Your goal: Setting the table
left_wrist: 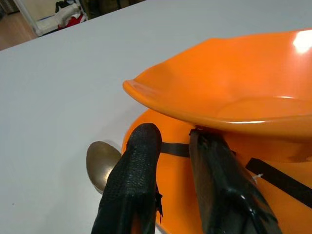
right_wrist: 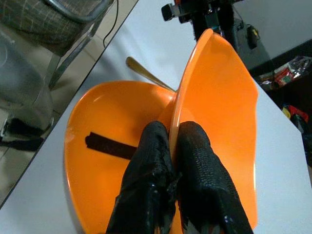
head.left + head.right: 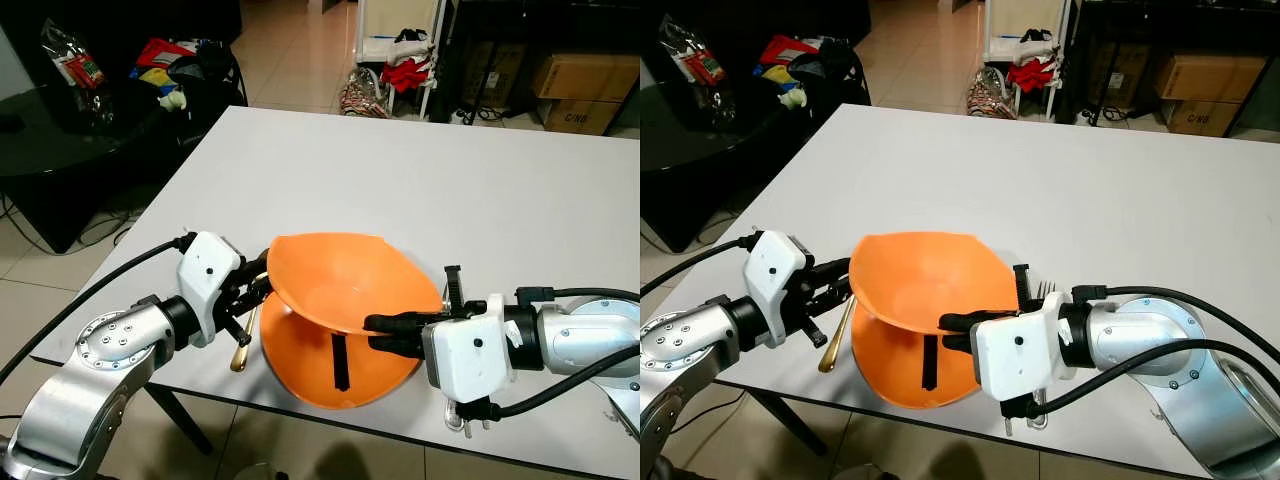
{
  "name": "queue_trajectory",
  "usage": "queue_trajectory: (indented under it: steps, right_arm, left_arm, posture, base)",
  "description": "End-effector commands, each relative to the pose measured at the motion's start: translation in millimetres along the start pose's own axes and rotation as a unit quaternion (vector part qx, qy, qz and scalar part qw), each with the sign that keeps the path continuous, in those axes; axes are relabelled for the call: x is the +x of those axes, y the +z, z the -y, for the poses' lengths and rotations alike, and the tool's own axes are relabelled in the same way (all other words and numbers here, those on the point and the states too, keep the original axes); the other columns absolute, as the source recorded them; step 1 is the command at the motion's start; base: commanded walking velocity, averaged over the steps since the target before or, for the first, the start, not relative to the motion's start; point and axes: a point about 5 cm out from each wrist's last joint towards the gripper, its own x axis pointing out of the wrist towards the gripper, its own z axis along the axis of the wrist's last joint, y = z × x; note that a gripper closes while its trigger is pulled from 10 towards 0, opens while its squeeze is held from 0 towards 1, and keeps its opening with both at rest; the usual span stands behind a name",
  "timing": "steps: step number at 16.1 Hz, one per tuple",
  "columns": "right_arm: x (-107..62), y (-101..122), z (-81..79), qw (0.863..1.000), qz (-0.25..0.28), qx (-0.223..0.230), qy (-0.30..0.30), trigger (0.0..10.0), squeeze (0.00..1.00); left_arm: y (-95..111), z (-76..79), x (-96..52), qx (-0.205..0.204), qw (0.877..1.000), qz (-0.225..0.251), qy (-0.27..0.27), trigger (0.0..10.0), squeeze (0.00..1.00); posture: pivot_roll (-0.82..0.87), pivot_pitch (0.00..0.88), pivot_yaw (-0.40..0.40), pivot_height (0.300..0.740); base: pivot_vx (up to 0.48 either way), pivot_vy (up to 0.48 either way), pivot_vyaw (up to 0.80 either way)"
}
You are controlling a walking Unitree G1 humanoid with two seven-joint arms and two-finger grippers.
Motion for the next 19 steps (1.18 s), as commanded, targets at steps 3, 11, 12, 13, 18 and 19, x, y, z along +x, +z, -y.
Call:
queue_trajectory:
  steps: [3,11,12,13,18,19]
  right_arm:
    - [1.5,4.3,-6.4,0.999,0.007,-0.009,0.036,10.0,0.00]
    - [3.6,6.2,-7.8,0.999,0.018,0.003,0.051,10.0,0.62]
    - [3.5,5.6,-7.5,0.998,0.018,0.005,0.053,10.0,0.73]
    - [3.7,5.1,-7.5,0.998,0.019,0.007,0.053,10.0,0.78]
    - [7.1,-0.4,-9.8,0.998,0.017,0.007,0.054,10.0,0.81]
    - [7.7,-1.9,-10.4,0.998,0.018,0.008,0.051,10.0,0.81]
  left_arm:
    - [1.9,-0.8,-0.2,0.007,1.000,0.002,0.001,10.0,0.00]
    - [2.2,0.1,-1.7,0.006,1.000,0.001,0.001,10.0,0.00]
    - [2.1,0.9,-2.7,0.005,1.000,0.000,0.001,10.0,0.00]
    - [1.9,1.0,-3.3,0.004,1.000,0.000,0.001,10.0,0.00]
    - [1.9,0.8,-3.0,0.004,1.000,0.001,0.006,10.0,0.00]
    - [1.9,0.6,-2.8,0.005,1.000,0.001,0.006,10.0,0.00]
  posture:
    - [-0.04,0.000,0.043,0.740]
    - [-0.03,0.000,0.032,0.740]
    - [-0.03,0.000,0.029,0.740]
    - [-0.03,0.000,0.027,0.740]
    - [-0.02,0.000,0.023,0.740]
    - [-0.03,0.000,0.025,0.740]
  base:
    - [0.000,0.000,0.00]
    - [0.000,0.000,0.00]
    - [0.000,0.000,0.00]
    - [0.000,0.000,0.00]
    - [0.000,0.000,0.00]
    - [0.000,0.000,0.00]
